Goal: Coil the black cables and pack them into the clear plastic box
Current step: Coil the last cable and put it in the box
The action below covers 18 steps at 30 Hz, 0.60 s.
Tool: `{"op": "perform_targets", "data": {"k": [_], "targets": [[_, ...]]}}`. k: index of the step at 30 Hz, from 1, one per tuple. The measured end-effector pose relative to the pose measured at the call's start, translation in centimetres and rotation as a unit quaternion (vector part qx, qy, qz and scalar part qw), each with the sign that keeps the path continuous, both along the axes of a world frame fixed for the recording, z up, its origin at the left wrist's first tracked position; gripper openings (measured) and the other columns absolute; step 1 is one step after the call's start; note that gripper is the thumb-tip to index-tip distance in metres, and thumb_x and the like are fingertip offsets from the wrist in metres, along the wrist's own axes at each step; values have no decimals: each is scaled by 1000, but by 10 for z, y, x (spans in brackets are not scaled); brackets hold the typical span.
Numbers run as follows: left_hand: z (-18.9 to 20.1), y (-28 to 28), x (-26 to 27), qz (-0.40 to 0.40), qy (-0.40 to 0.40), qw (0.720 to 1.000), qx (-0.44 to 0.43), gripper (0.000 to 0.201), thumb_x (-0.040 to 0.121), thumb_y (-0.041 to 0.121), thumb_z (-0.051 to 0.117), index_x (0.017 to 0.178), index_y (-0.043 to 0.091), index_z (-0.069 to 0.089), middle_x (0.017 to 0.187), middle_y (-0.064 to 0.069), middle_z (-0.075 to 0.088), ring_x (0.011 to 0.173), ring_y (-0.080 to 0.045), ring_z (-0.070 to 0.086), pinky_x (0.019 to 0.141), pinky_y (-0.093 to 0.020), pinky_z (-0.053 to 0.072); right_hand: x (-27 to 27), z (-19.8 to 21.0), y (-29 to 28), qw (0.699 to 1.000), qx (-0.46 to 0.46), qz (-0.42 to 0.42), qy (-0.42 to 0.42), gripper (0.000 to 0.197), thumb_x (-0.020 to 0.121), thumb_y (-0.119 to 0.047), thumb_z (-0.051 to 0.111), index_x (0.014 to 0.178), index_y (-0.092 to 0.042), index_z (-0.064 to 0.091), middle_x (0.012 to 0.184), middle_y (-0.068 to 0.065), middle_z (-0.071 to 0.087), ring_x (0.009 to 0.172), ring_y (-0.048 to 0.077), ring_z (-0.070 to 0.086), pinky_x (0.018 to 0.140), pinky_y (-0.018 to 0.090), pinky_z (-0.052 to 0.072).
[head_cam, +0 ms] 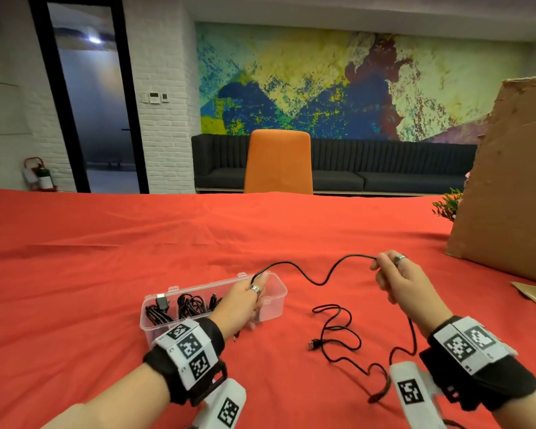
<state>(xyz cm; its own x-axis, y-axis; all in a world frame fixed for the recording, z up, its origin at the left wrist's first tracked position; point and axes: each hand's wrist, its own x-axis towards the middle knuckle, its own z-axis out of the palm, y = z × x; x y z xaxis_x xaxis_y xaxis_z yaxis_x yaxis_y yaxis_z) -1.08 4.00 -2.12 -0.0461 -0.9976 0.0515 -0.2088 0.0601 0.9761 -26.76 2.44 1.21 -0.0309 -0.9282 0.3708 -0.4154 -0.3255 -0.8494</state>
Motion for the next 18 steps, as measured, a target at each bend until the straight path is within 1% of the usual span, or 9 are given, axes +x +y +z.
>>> {"op": "perform_targets", "data": {"k": [2,4,6,7,9,12,14,16,18], "targets": [[1,5,2,-13,-159,986,-51,28,99,38,36,78,21,43,62,7,39,52,-10,42,52,-25,34,-5,-8,-1,964,-25,-70,256,15,95,-16,45,103,-20,57,89,7,59,78,23,53,73,36,42],[4,11,-3,-33,-280,956,-80,25,99,39,34,81,23,39,72,5,47,73,-19,47,67,-30,34,3,-21,1,894,-72,-96,431,39,86,-16,55,124,-22,52,116,7,56,103,30,54,82,44,45],[6,16,-12,-66,-355,929,-84,27,99,41,33,78,23,33,77,0,50,80,-26,50,67,-32,31,25,-28,12,869,-122,-43,477,53,79,-29,58,130,-25,47,123,2,57,107,27,59,76,44,51],[7,17,-15,-80,-371,921,-86,28,98,42,35,79,22,33,78,-3,51,81,-27,51,66,-32,31,37,-28,18,864,-128,-4,488,55,80,-40,51,132,-27,44,124,0,58,107,24,60,77,42,52],[10,17,-18,-101,-336,934,-66,28,93,45,46,79,22,37,76,2,50,72,-16,47,61,-28,31,56,-33,25,847,-133,38,513,61,83,-59,32,137,-30,35,128,-5,56,115,20,57,86,43,49],[14,14,-10,-120,-152,981,-17,16,91,36,54,85,22,52,76,8,52,63,-8,42,60,-22,33,62,-36,18,852,-90,85,509,81,75,-74,-1,141,-33,25,144,-8,37,137,17,30,105,43,30],[16,14,-1,-147,-122,981,-24,10,94,21,51,89,21,59,78,9,58,59,-3,47,59,-19,35,64,-32,16,861,-123,70,488,63,83,-70,7,130,-37,34,141,-5,42,133,19,38,95,42,40],[15,14,4,-145,-111,983,-28,22,94,6,48,93,22,62,85,5,61,69,-1,55,68,-16,40,68,-26,14,850,-147,59,502,43,91,-58,16,116,-36,44,129,-5,54,121,19,52,80,38,50],[13,13,9,-111,-82,990,-33,34,93,-4,44,93,24,63,87,-2,58,66,-9,51,61,-19,39,71,-23,11,844,-190,71,496,49,90,-58,13,104,-30,51,114,-8,60,113,17,54,78,34,46]]}}
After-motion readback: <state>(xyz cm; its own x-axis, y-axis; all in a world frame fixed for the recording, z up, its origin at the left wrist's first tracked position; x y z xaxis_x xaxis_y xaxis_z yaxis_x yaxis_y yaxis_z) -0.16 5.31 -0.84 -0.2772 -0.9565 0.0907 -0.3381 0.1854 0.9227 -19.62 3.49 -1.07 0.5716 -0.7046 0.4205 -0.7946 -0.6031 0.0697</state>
